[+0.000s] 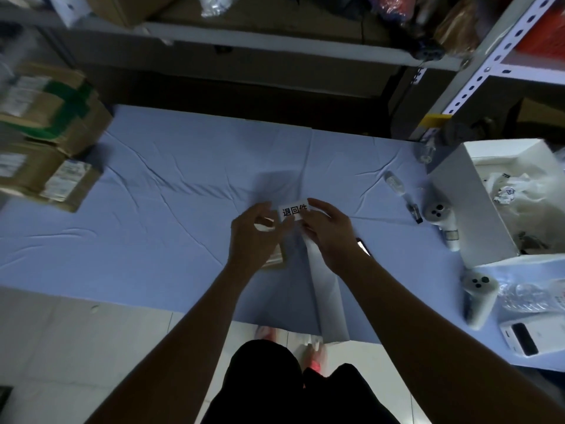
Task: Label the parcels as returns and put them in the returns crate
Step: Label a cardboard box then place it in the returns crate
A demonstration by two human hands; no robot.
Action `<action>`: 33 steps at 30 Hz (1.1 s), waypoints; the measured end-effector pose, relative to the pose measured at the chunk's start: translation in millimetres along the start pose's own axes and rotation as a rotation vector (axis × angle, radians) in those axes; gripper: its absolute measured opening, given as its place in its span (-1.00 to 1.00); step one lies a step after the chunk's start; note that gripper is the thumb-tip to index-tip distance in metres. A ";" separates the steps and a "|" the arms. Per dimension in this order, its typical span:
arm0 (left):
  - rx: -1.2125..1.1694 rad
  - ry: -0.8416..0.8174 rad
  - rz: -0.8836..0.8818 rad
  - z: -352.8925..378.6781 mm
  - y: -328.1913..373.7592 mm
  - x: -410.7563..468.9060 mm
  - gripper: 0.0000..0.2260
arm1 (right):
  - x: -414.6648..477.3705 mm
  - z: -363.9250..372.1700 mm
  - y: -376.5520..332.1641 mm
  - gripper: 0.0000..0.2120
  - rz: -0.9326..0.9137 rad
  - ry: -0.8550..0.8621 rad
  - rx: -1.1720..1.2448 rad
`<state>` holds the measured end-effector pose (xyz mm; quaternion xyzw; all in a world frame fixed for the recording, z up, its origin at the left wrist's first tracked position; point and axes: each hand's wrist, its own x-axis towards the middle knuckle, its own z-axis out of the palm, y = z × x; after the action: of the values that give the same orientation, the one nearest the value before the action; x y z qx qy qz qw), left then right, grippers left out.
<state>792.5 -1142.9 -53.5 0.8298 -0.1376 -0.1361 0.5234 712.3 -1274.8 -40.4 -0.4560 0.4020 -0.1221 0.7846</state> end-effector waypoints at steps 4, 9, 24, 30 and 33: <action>-0.403 -0.054 -0.352 -7.3 7.6 -0.4 -0.91 | -9.2 8.7 12.7 -0.81 -0.019 -0.005 -0.130; -0.277 -0.005 -0.283 -20.0 -10.5 -3.3 -0.97 | -16.9 18.1 26.3 -0.84 0.016 0.053 -0.346; 0.619 0.057 0.299 -5.3 -80.7 -19.1 -0.87 | -9.2 58.5 79.1 -0.87 -0.100 0.310 -0.978; 0.851 0.081 0.326 -1.0 -92.2 -13.9 -0.81 | -6.7 63.1 75.5 -0.71 -0.265 0.208 -1.393; 0.802 0.067 0.283 -9.1 -94.7 -13.9 -0.68 | -3.6 52.7 79.5 -0.80 -0.256 0.181 -1.476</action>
<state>791.2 -1090.9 -134.4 0.9446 -0.2749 0.0284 0.1771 735.2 -1196.2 -89.4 -0.8946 0.3859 0.0517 0.2192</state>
